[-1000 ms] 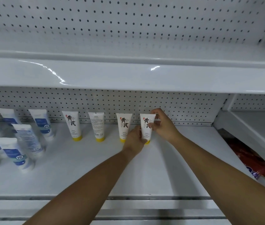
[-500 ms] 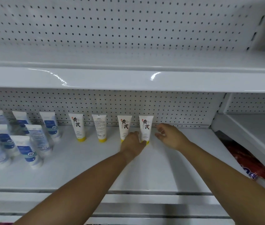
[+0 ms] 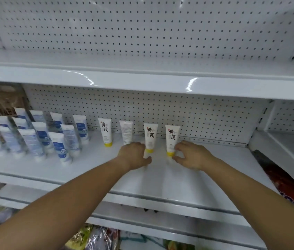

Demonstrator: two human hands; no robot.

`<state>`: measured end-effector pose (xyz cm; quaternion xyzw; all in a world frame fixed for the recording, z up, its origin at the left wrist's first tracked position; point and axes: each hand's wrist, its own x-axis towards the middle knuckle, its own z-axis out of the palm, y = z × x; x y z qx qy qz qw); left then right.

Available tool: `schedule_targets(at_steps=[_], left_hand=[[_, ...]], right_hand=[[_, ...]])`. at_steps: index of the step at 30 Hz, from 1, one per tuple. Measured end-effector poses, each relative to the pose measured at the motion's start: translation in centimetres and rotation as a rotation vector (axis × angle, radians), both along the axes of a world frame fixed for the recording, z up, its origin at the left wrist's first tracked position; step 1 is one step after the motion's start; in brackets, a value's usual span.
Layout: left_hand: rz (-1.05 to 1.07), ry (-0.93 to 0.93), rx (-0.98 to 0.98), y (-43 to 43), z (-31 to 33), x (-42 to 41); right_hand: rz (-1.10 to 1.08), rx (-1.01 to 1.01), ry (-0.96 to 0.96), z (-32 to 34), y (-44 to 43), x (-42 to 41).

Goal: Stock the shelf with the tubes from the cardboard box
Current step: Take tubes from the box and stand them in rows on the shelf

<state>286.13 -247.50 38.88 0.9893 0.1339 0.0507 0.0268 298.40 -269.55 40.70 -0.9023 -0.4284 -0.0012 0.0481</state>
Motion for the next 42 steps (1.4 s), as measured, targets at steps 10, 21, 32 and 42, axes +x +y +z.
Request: schedule_targets(at_steps=[10, 21, 32, 42], left_hand=[[0.322, 0.017, -0.027, 8.7, 1.0, -14.2], [0.551, 0.005, -0.074, 20.5, 1.3, -33.8], [0.836, 0.020, -0.160, 29.6, -1.5, -52.5], [1.011, 0.054, -0.201, 35.4, -6.8, -62.6]], right_hand=[[0.297, 0.040, 0.022, 0.1, 11.6, -7.7], [0.596, 0.074, 0.010, 1.0, 29.8, -22.8], [0.839, 0.037, 0.053, -1.9, 45.8, -39.8], [1.046, -0.024, 0.102, -6.1, 56.6, -49.0]])
